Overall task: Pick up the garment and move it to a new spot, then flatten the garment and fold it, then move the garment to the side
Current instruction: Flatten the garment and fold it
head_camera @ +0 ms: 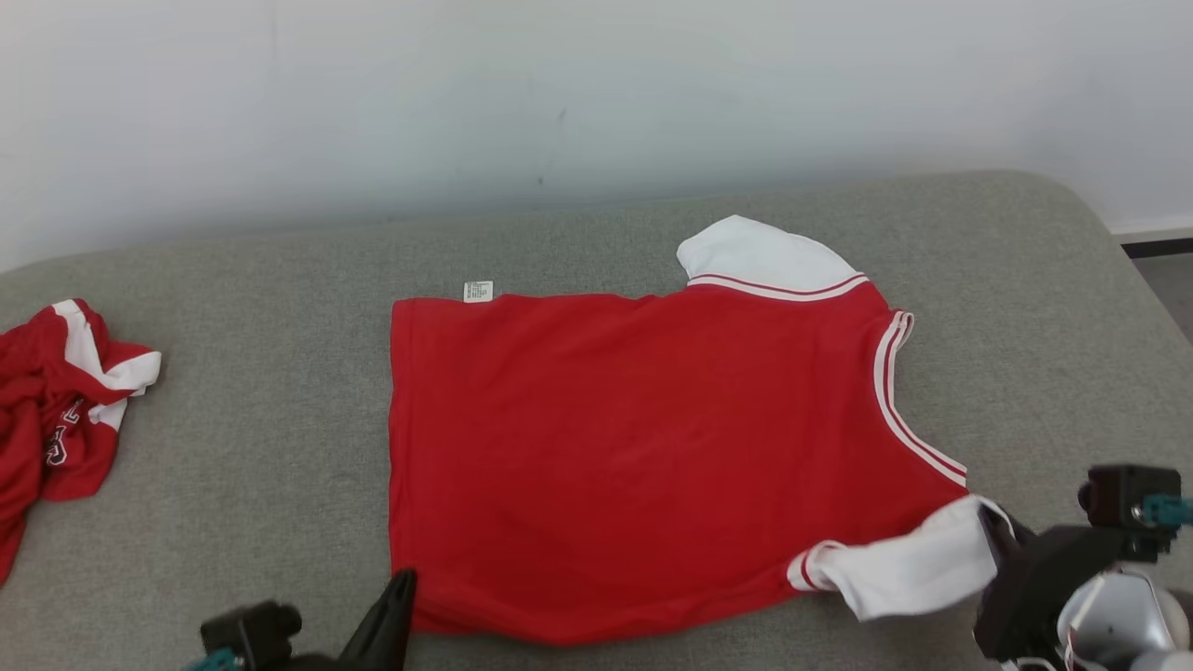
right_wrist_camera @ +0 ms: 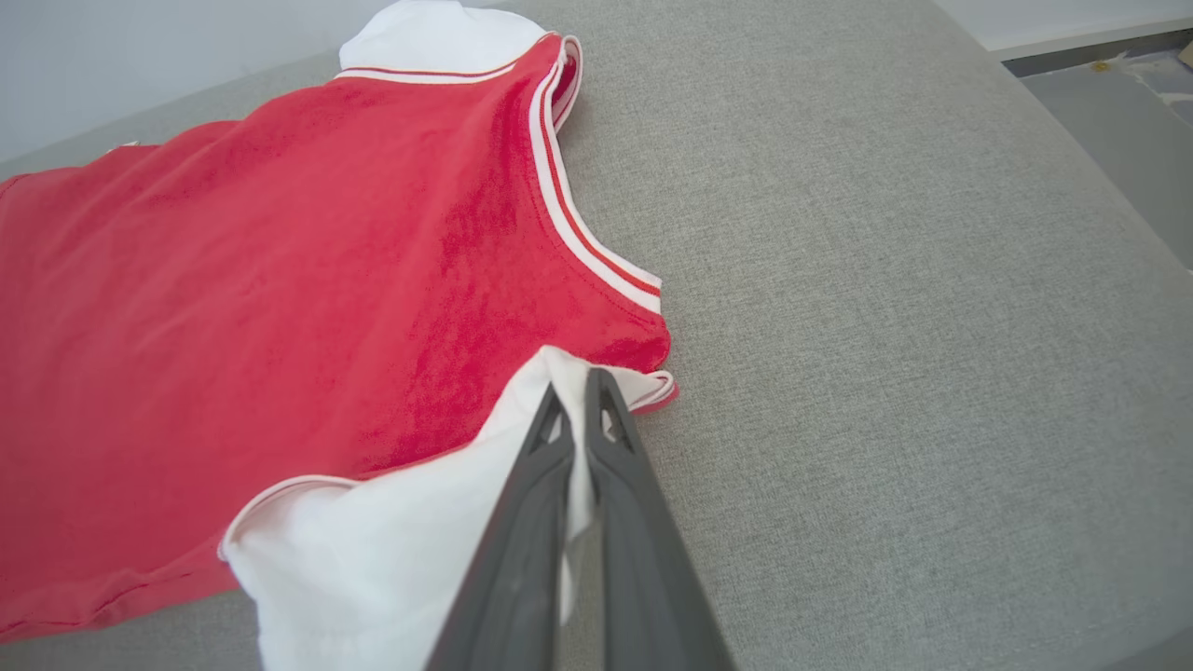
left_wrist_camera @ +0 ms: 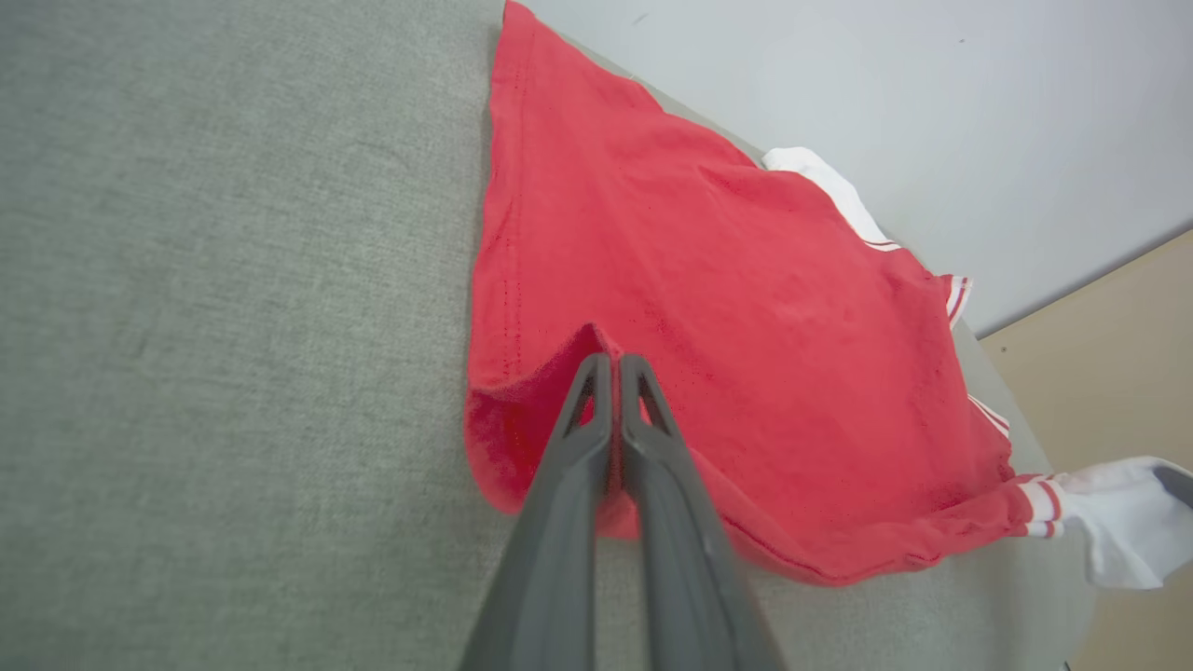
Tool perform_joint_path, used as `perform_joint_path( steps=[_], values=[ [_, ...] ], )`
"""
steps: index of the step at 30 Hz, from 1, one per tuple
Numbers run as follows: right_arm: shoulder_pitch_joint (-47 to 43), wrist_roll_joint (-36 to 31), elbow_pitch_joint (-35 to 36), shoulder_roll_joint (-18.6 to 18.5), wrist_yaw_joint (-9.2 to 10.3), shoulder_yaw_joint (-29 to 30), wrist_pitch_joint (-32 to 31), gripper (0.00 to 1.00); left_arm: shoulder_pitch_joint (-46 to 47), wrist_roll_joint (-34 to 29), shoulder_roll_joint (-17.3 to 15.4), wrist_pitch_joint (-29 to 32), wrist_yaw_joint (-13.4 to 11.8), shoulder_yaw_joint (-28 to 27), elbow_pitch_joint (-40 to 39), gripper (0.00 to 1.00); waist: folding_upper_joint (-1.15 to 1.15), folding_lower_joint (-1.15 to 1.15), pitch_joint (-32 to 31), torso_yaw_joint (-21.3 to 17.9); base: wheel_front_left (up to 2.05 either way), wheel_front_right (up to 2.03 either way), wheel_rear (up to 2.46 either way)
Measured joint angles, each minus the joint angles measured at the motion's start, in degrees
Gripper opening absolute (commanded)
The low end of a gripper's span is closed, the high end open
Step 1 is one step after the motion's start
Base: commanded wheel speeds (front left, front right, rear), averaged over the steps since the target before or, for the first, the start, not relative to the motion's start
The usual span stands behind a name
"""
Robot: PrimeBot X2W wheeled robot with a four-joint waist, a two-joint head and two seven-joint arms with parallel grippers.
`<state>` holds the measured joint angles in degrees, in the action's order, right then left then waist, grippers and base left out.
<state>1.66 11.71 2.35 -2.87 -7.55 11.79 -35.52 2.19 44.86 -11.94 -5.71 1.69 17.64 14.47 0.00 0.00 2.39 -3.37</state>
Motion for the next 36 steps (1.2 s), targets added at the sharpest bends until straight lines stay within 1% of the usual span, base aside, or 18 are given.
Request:
perform_joint_path(
  steps=[8, 12, 16, 24, 31, 32, 33, 34, 35, 36],
  values=[
    [11.0, -1.2, -7.5, -0.2, 0.00, -1.0, 1.9, 0.00, 8.4, -0.2, 1.4, 2.5, -1.8, 0.4, 3.5, 0.00, 0.00, 0.00, 2.1, 0.2, 0.00, 0.00, 0.00],
    [15.1, -1.2, -12.0, -1.4, 0.00, -1.5, 2.8, 0.00, 12.1, -0.6, 2.3, 1.8, -3.4, -0.3, 6.1, 0.00, 0.00, 0.00, 3.2, 0.4, 0.00, 0.00, 0.00],
    [18.8, -1.3, -15.6, -2.5, 0.00, -1.9, 4.7, 0.00, 15.5, -2.3, 2.5, 0.6, -5.2, -0.5, 9.0, 0.00, 0.01, 0.01, 4.4, 0.6, 0.00, 0.00, 0.00],
    [23.8, -0.8, -20.2, -3.5, 0.00, -3.1, 7.9, 0.00, 19.2, -2.7, 3.4, -0.9, -4.7, -0.1, 13.1, 0.00, 0.00, 0.01, 6.8, 0.7, 0.00, 0.00, 0.00],
    [27.3, -0.6, -24.1, -3.8, 0.00, -2.7, 11.3, 0.00, 21.4, -2.8, 3.9, -2.3, -4.2, 0.1, 15.8, 0.00, 0.01, 0.00, 8.1, 1.3, 0.00, 0.00, 0.00],
    [27.7, -0.5, -24.6, -3.7, 0.00, -2.7, 11.9, 0.24, 21.7, -2.8, 4.0, -2.4, -4.1, 0.1, 16.1, 0.00, 0.01, 0.00, 8.2, 1.4, 0.00, 0.00, 0.00],
    [28.1, -0.5, -25.2, -3.7, 0.00, -2.7, 12.4, 0.67, 22.0, -2.8, 4.0, -2.4, -4.1, 0.1, 16.4, 0.00, 0.00, 0.00, 8.3, 1.4, 0.00, 0.00, 0.00],
    [28.4, -0.5, -25.8, -3.5, 0.00, -2.6, 12.9, 1.00, 22.2, -2.8, 4.0, -3.0, -4.1, 0.1, 16.6, 0.40, 0.01, 0.00, 8.5, 1.5, 0.00, 0.00, 0.00],
    [28.7, -0.5, -26.4, -3.3, 0.00, -2.2, 13.5, 1.00, 22.5, -3.1, 4.0, -3.6, -3.7, 0.2, 16.8, 1.00, 0.01, 0.00, 8.5, 1.6, 0.00, 0.00, 0.00],
    [29.0, -0.5, -26.8, -3.2, 0.00, -2.2, 14.0, 1.00, 22.9, -3.2, 4.1, -3.9, -3.6, 0.3, 17.0, 1.00, 0.01, 0.00, 8.5, 1.6, 0.00, 0.00, 0.00]
  ],
)
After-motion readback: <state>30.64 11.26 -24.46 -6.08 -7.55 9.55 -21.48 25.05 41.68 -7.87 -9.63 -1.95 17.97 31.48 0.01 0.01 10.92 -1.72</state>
